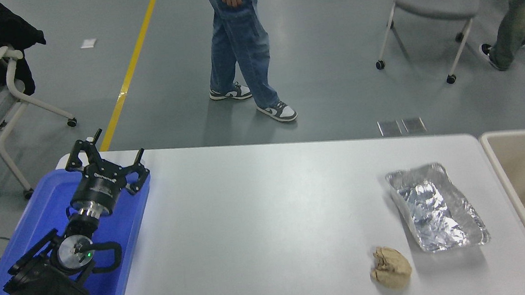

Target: Pick up paper cup place in dustbin

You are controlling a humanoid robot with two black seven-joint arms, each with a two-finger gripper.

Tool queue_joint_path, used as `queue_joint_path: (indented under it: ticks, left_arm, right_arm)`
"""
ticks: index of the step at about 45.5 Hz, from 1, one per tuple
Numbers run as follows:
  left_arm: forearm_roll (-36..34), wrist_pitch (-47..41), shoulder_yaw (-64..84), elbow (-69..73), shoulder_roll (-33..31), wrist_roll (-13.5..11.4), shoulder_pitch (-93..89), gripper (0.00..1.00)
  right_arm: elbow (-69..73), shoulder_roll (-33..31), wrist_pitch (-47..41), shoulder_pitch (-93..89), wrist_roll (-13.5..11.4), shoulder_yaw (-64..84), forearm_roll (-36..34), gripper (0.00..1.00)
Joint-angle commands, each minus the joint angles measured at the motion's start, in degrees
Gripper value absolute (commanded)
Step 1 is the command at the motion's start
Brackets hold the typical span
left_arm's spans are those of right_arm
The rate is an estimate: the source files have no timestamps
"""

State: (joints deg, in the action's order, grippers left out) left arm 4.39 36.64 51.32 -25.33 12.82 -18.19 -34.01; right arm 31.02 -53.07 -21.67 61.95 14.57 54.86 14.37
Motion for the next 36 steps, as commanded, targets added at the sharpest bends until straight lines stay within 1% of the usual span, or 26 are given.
queue_joint_path:
  ticks: [1, 9, 15, 21, 24, 29, 36]
  left_arm:
    - [0.01, -0.07, 0.01, 0.02, 0.01, 0.0, 0.0, 1.0]
    - [0.01, -0.08, 0.01, 0.02, 0.01, 0.0, 0.0, 1.0]
    - [0.01, -0.08, 0.01, 0.02, 0.01, 0.0, 0.0, 1.0]
    - [0.01, -0.08, 0.01, 0.02, 0.01, 0.0, -0.09, 1.0]
    - [0.01, -0.08, 0.01, 0.02, 0.01, 0.0, -0.09, 1.0]
    - [0.01, -0.08, 0.01, 0.02, 0.01, 0.0, 0.0, 1.0]
    - [0.01, -0.07, 0.01, 0.02, 0.01, 0.0, -0.09, 1.0]
  right_arm:
    - [-7.72, 3.85, 6.28, -10.79, -9.12, -8.0, -6.72, 0.0]
    - [-12.38, 8.33, 12.44, -17.39, -15.01, -13.63, -7.78, 0.0]
    - [-15.99, 12.2, 15.69, -21.08, -17.03, -16.71, -7.78, 0.0]
    - [-17.22, 15.01, 18.06, -22.66, -20.98, -20.13, -8.04, 0.0]
    - [-17.31, 15.8, 18.42, -23.1, -21.69, -21.54, -8.22, 0.0]
    - [-17.4, 17.12, 19.12, -23.72, -21.87, -22.78, -8.13, 0.0]
    - [-17.66, 17.39, 19.3, -23.81, -21.87, -22.69, -7.78, 0.0]
